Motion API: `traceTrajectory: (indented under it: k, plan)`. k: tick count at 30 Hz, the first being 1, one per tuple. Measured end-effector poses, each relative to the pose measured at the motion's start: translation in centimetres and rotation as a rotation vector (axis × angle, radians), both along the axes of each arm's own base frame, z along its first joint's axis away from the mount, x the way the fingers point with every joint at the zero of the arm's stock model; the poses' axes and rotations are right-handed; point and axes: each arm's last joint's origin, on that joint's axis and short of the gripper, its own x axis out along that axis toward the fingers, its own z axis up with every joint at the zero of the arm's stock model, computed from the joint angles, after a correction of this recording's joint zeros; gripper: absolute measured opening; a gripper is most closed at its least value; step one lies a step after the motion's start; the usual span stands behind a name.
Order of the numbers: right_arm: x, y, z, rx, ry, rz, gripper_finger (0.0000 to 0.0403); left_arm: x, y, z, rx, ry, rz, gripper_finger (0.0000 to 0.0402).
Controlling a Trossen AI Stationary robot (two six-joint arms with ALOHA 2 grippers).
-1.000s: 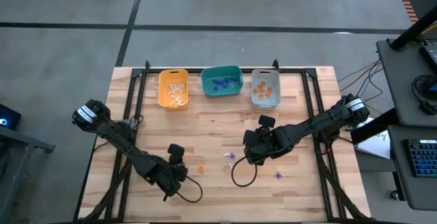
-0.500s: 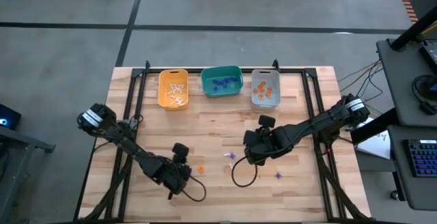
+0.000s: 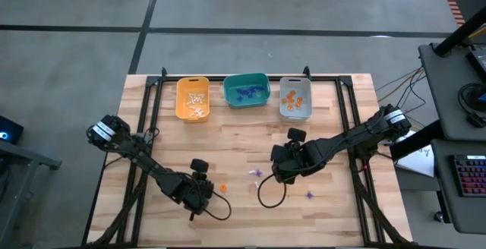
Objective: Sort Halloween decoration
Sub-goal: Put the violet spider toy into the green bin
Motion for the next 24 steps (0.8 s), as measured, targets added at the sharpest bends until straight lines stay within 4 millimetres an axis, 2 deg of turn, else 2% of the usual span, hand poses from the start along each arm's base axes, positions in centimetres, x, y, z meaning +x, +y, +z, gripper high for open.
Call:
traceTrajectory:
  k: [6,10,14,19,24]
  plan:
    - [-0.7,0.8,-0.2,0.082,0.079,0.044,0.0027,0.1,-0.1,0.4,-0.027,-0.020,0.057,0.0100]
    - [-2.1,3.1,-0.4,0.307,0.197,0.147,0.0027,0.5,-0.4,1.0,-0.047,-0.045,0.070,0.0091]
    - [-4.3,5.6,0.1,0.493,0.260,0.156,0.0027,1.0,-0.7,1.7,-0.045,-0.077,0.063,0.0084]
    - [-7.6,7.0,2.2,0.557,0.189,0.072,0.0027,1.4,-0.9,2.3,0.000,-0.117,0.030,0.0077]
    - [-10.1,6.9,4.6,0.542,0.008,-0.041,0.0027,1.5,-0.8,2.4,0.026,-0.131,0.022,0.0076]
